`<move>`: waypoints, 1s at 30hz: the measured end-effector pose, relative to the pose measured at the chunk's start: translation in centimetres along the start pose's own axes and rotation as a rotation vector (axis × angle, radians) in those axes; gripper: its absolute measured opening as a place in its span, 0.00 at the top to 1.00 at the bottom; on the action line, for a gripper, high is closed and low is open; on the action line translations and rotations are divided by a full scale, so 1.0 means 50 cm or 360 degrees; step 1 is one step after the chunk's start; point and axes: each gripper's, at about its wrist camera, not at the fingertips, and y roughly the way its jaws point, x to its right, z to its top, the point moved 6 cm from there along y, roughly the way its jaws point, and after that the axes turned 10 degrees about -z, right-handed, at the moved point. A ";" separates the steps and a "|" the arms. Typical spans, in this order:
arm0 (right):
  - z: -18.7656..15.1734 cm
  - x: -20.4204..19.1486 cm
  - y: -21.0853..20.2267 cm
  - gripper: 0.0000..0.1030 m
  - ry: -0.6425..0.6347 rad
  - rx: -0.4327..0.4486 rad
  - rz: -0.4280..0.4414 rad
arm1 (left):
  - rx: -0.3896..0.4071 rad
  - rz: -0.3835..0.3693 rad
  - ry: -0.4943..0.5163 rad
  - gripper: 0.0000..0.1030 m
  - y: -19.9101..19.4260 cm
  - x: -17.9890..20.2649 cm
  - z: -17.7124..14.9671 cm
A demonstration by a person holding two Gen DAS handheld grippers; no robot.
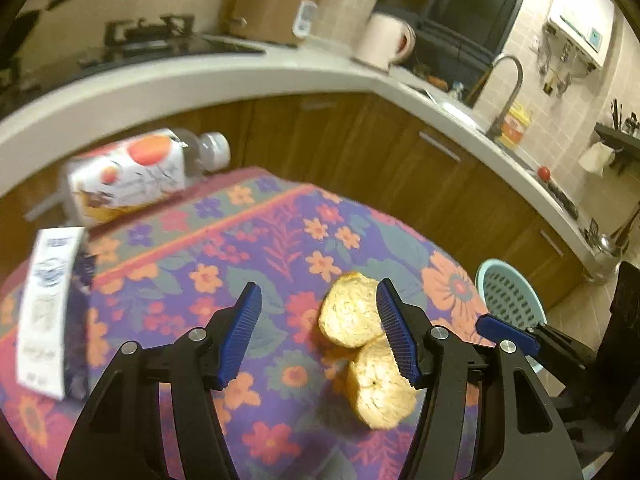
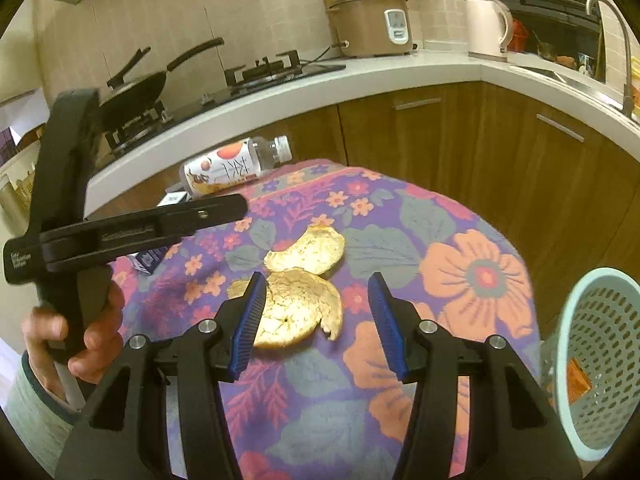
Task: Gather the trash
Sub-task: 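Grasp a pale peel piece with the left tool while the right tool grasps another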
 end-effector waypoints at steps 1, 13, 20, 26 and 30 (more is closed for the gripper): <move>-0.001 -0.001 0.008 0.52 -0.0003 -0.0005 -0.0005 | -0.0025 -0.0027 -0.0008 0.43 0.015 -0.005 0.001; -0.014 -0.005 0.074 0.52 -0.0039 -0.0100 -0.0022 | -0.0149 -0.0122 -0.0044 0.47 0.122 -0.025 0.000; -0.024 -0.016 0.102 0.53 -0.0066 -0.0217 -0.0009 | -0.0235 -0.0132 -0.0007 0.63 0.158 -0.006 -0.020; -0.041 -0.023 0.103 0.92 -0.0097 -0.0276 -0.0001 | -0.0244 -0.0138 -0.0006 0.70 0.157 -0.002 -0.027; -0.048 -0.011 0.081 0.97 -0.0049 -0.0242 0.0003 | -0.0248 -0.0143 -0.0007 0.70 0.155 0.004 -0.035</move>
